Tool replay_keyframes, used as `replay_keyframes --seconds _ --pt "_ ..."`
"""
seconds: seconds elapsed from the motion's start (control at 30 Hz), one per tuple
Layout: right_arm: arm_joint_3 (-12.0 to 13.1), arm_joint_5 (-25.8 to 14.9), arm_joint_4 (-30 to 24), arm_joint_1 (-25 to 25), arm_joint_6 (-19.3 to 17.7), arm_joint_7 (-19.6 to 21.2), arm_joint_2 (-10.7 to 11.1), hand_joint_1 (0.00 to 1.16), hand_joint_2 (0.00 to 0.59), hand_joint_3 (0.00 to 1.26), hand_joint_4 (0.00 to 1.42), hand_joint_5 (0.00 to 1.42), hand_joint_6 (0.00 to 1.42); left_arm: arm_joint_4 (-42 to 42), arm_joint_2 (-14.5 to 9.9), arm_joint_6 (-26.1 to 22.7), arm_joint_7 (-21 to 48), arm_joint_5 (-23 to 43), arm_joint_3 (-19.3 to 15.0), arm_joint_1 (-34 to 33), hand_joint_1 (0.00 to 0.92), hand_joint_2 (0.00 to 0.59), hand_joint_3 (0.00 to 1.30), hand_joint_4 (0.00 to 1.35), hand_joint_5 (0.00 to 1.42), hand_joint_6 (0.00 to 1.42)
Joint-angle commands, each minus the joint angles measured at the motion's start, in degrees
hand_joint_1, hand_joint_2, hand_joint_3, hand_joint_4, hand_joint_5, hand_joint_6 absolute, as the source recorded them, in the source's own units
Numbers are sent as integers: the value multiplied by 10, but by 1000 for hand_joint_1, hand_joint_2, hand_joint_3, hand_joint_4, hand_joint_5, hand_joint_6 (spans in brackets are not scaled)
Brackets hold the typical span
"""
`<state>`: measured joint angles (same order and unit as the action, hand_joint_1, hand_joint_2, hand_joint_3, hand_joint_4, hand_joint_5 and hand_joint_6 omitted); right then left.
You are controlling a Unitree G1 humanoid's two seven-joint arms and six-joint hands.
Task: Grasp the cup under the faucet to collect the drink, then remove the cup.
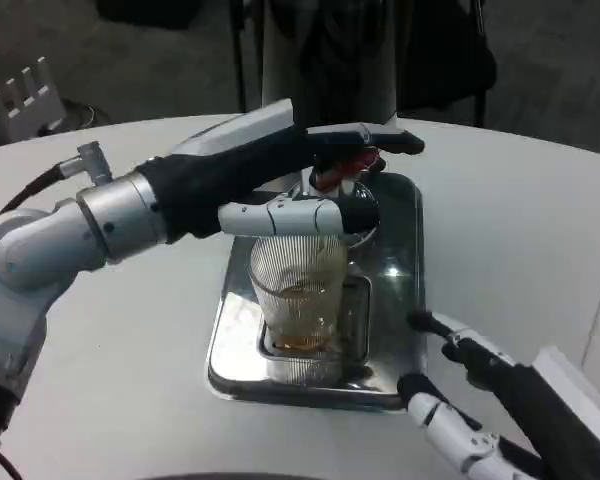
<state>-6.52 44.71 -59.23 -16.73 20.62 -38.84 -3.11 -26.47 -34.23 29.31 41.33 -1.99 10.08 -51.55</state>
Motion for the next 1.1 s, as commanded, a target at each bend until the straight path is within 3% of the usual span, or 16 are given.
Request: replay_keyframes --seconds 0.03,0.2,0.37,0.57,0.7,1.1 --pt "5 -61 9 42 43 27 -9 285 336 96 64 133 150 -22 -11 -21 21 -37 20 29 0 79 173 84 168 224" --pt "-4 -92 39 79 69 60 8 431 282 55 64 147 174 -23 -13 -24 19 -35 15 28 0 78 173 84 167 225" --pt "-16 -110 73 95 78 93 21 522 268 45 54 144 178 -19 -17 -25 15 -35 12 29 0 78 172 84 167 232" --pt "-28 -131 124 111 64 152 27 549 258 42 54 144 178 -10 -22 -26 14 -34 9 32 0 81 177 84 167 235" --pt "-47 -141 176 136 53 173 42 586 248 0 42 147 163 -1 -25 -34 17 -32 7 29 0 85 180 87 169 237" --pt "-74 -148 269 213 32 263 39 709 222 0 22 133 163 26 -38 -51 20 -28 2 29 0 88 182 93 171 238"
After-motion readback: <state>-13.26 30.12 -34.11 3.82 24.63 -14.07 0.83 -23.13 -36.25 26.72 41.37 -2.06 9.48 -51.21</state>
